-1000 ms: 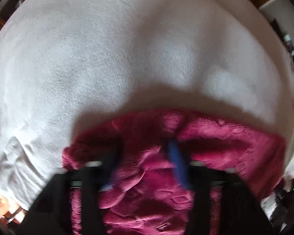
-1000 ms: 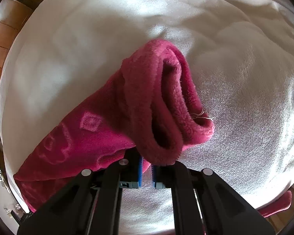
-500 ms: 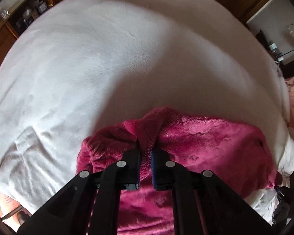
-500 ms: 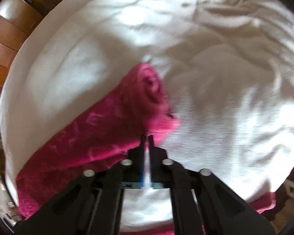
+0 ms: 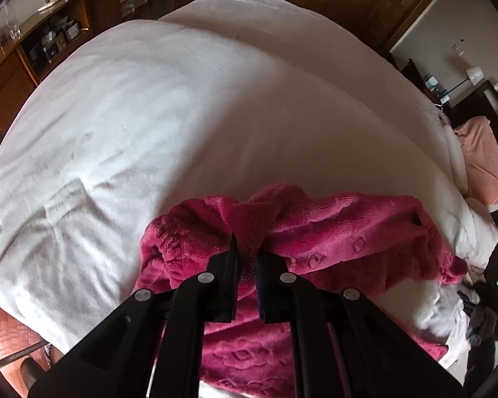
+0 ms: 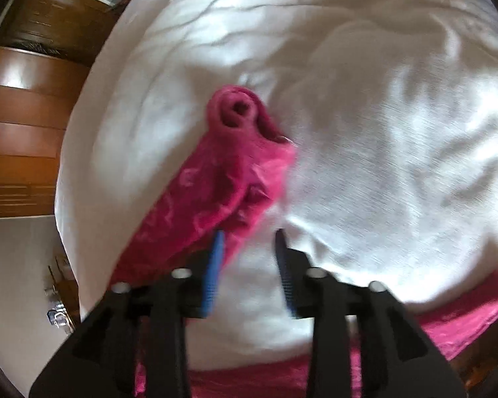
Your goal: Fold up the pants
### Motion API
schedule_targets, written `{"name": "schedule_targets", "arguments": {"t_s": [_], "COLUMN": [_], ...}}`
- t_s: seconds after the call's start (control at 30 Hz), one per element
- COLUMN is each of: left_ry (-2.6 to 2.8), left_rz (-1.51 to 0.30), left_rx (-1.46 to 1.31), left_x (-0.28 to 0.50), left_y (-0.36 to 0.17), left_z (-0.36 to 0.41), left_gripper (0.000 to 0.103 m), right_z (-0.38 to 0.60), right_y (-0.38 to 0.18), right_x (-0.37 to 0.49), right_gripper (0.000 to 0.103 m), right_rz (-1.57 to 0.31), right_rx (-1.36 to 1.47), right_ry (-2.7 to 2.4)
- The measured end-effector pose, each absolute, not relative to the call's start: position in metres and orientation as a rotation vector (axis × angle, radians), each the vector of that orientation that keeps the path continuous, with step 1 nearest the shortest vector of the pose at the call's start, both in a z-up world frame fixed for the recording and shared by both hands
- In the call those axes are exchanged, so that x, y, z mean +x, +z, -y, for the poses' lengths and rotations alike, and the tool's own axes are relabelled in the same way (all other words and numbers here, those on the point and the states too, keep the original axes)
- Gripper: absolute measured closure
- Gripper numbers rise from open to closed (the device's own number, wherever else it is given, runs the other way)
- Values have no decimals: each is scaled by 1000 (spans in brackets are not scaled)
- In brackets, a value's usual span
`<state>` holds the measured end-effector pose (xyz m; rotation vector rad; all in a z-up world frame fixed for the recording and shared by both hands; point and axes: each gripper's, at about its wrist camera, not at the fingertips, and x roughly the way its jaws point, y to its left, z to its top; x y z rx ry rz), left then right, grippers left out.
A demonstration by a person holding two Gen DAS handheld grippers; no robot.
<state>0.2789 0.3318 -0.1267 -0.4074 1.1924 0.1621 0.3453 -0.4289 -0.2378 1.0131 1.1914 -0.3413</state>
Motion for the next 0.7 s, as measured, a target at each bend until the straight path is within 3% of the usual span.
{"name": "schedule_targets", "arguments": {"t_s": [0.3,0.33,0.37,0.43,0.7], "left_ry": [182,184,187,195,209], "left_rz": [-1198,-1200,-1202,-1204,-1165], "left_rx": [-383,-379,-375,-367,-344], "left_x": [257,257,257,259,279], "left_y": [-128,-128,-127,-125,-124], "left_z": [-326,-325,-324,-322,-329], "left_gripper": [96,96,96,96,96], "right_z": [433,434,435,435,428], "right_y": [-263,-267,-269,-267,-195], "right_x": [399,403,407,411,408], "right_gripper": [68,69,82,95,98], "right_rz": [-1180,-1187,-1192,-1188,-1097], "right_rx": [917,898,877,863,757], "right_ry": [-428,-440,-450,-431,-329]}}
